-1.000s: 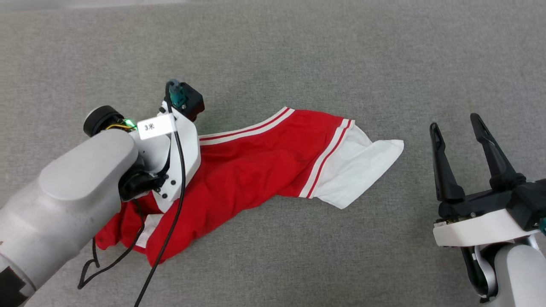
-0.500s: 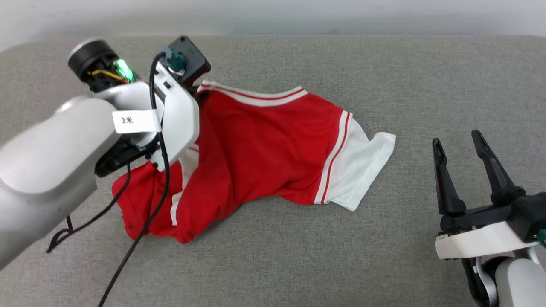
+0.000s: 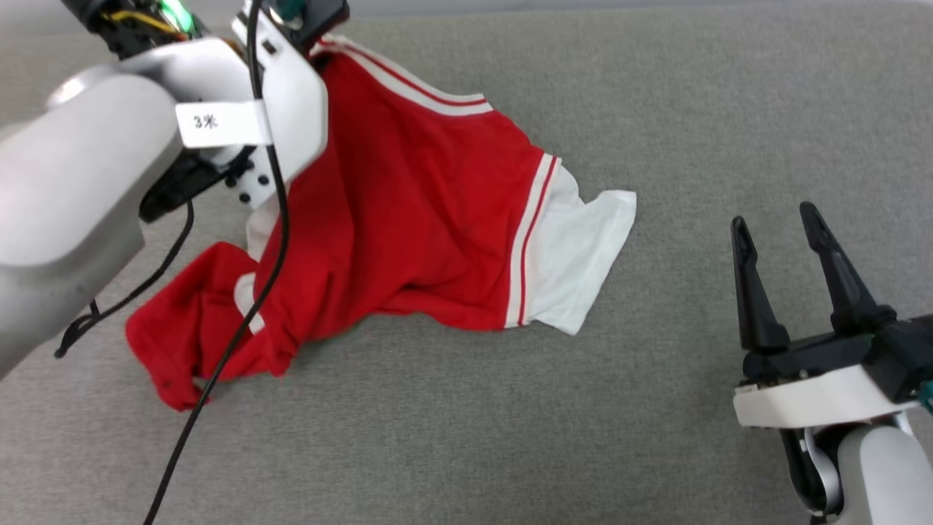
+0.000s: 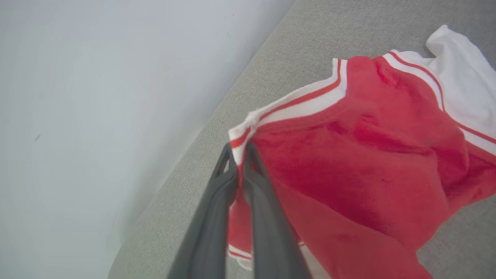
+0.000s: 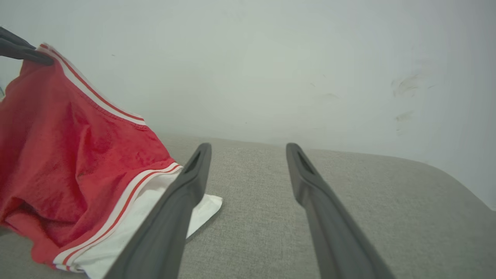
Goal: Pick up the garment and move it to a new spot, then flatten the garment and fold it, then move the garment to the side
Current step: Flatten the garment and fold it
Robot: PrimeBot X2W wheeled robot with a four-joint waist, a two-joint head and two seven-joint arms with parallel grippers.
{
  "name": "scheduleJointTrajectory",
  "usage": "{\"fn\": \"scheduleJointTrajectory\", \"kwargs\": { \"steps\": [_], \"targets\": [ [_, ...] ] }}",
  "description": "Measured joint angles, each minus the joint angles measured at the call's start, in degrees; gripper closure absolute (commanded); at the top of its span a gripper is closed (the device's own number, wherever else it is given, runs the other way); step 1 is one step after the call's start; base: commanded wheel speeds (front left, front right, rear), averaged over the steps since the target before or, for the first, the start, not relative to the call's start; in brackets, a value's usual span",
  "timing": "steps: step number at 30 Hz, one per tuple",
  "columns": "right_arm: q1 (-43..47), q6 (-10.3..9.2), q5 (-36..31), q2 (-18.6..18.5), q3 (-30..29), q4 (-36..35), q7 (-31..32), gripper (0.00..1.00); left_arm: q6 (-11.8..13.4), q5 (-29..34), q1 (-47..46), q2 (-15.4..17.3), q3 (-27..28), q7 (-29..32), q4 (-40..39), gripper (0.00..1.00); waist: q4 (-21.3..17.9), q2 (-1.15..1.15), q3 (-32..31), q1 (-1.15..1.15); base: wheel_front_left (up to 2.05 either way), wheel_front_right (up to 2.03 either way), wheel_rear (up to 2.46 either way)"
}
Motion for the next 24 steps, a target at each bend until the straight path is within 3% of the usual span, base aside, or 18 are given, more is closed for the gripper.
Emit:
{"fn": "scheduleJointTrajectory", "kwargs": {
  "steps": [9, 14, 22, 23, 24],
  "targets": [
    [-3.18, -0.01, -0.03, 0.23, 0.62, -0.66, -0.53, 0.00, -1.34, 2.33, -2.43, -4.95, -1.22, -3.44, 14.49, 1.00, -3.64, 0.00, 6.68, 0.01, 0.00, 0.00, 0.00],
    [-4.25, 0.00, -0.02, 0.16, 0.62, -0.87, -0.70, 0.00, -1.85, 1.72, -0.45, -6.17, -1.86, -3.82, 22.68, 1.00, -5.02, 0.00, 8.92, 0.01, 0.00, 0.00, 0.00],
    [-5.03, -0.01, -0.27, 0.12, 0.85, -1.15, -0.79, 0.00, -1.99, -2.36, 2.75, -7.02, -2.25, -3.66, 27.13, 1.00, -5.38, 0.00, 10.09, 0.00, 0.00, 0.00, 0.00],
    [-5.03, -0.01, -0.46, 0.12, 0.81, -1.21, -0.79, 0.00, -1.99, -2.66, 2.85, -7.20, -2.29, -4.38, 27.54, 0.87, -5.25, 0.00, 10.07, 0.01, 0.00, 0.00, 0.00],
    [-5.03, -0.01, -0.54, 0.12, 0.85, -1.26, -0.79, 0.00, -1.99, -2.76, 2.91, -7.46, -2.32, -5.24, 27.97, 0.16, -5.08, 0.00, 9.97, 0.00, 0.00, 0.00, 0.00]
  ]
}}
